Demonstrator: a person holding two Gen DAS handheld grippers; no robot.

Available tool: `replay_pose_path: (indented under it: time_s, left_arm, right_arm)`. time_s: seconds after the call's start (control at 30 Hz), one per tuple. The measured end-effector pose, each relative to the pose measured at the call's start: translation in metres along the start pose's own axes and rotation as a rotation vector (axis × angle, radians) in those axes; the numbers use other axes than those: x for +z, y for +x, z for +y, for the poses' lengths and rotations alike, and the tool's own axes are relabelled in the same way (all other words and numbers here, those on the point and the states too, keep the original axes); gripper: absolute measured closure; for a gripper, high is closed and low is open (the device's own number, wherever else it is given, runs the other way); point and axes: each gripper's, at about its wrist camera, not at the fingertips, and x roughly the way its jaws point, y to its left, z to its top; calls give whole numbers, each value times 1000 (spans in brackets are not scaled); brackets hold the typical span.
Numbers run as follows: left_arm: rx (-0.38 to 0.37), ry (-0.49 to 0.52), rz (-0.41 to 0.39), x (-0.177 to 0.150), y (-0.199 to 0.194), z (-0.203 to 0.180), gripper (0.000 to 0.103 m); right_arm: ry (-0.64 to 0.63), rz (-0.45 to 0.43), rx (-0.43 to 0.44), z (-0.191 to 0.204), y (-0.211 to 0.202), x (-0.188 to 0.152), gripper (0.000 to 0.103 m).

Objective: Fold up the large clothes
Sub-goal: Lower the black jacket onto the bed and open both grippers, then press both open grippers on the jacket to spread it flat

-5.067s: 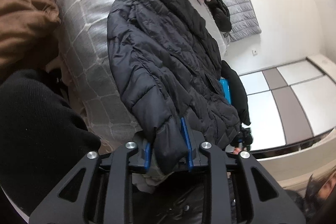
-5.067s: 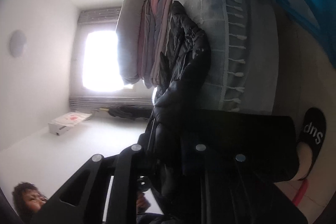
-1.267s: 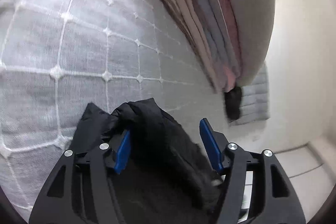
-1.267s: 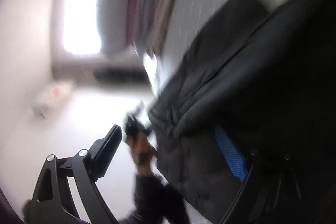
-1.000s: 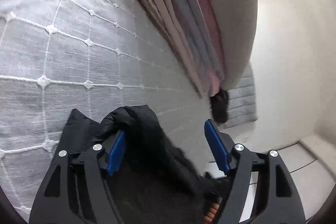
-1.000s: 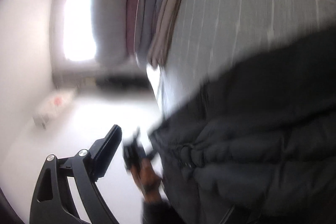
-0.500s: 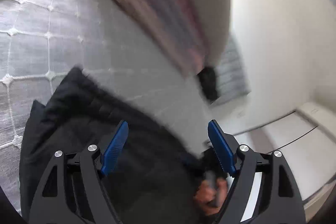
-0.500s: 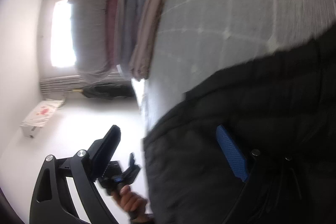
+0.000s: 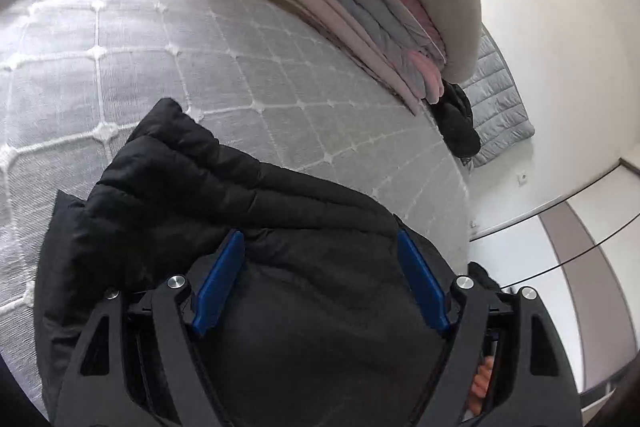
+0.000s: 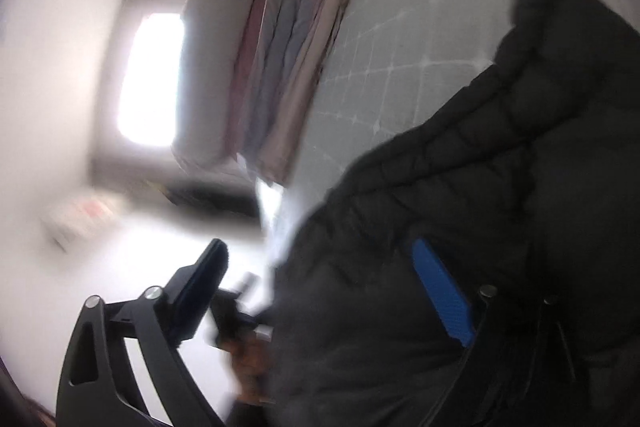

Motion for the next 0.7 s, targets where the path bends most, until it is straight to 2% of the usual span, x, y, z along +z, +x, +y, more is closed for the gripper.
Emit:
replay_pose_path:
  time_s: [0.07, 0.17, 0.23, 0.3, 0.37, 0.43, 0.47, 0.57, 0.7]
  left_arm:
    - [-2, 0, -34, -3, -13, -5, 29]
    - [-20, 41, -85, -10, -39, -20, 29]
    - [-29, 75, -117, -18, -56, -31, 28]
    - [-53, 93, -146, -29, -73, -39, 28]
    - [-71, 127, -147, -48, -83, -47, 27]
    - [-32, 170, -138, -60, -76, -55, 26]
    - [10, 195, -111, -68, -66, -54, 26]
    - [81, 203, -45, -78, -37, -37, 26]
    - [120, 248, -43, -82, -28, -42, 26]
  right_arm:
    - [-71, -19, 15, 22, -16, -8, 13]
    - [-161, -57, -32, 42, -53, -29, 9]
    - [-174, -84, -76, 35, -82, -43, 7]
    - [-172, -68, -121, 21, -93, -58, 7]
    - [-139, -33, -205, -4, -86, -64, 7]
    - [-131, 5, -206, -20, -73, -62, 7]
    - [-141, 6, -200, -26, -70, -61, 7]
    - [-206, 13, -270, -19, -50, -61, 7]
    - [-282, 47, -394, -2, -38, -66, 7]
